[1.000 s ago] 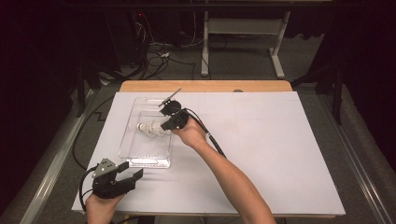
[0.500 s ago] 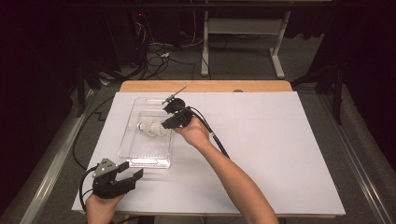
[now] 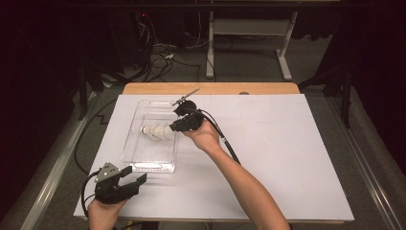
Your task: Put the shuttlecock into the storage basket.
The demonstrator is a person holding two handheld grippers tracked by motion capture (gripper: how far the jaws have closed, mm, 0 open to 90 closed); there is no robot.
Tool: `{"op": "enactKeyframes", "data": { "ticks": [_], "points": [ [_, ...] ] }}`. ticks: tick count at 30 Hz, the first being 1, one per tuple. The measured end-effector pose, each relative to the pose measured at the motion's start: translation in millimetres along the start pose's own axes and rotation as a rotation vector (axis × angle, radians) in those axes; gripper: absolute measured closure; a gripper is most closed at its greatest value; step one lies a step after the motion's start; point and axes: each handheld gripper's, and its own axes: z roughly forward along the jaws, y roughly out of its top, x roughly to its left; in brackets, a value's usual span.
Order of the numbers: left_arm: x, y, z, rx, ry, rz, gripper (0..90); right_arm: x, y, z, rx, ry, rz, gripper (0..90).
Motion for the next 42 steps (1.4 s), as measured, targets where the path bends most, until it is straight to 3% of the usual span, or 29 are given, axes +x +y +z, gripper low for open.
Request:
{"op": "enactKeyframes", "data": {
  "ticks": [9, 42],
  "points": [
    [0.1, -0.1, -0.2, 0.000, 0.001, -0.001, 34.9, -1.1, -3.9, -6.3, -0.023, -0.002, -0.005, 74.2],
    [0.7, -0.2, 0.0, -0.004, 0.007, -0.010, 34.9, -23.3, -36.2, -34.7, -0.074, -0.033, 0.050, 71.9]
  ]
}}
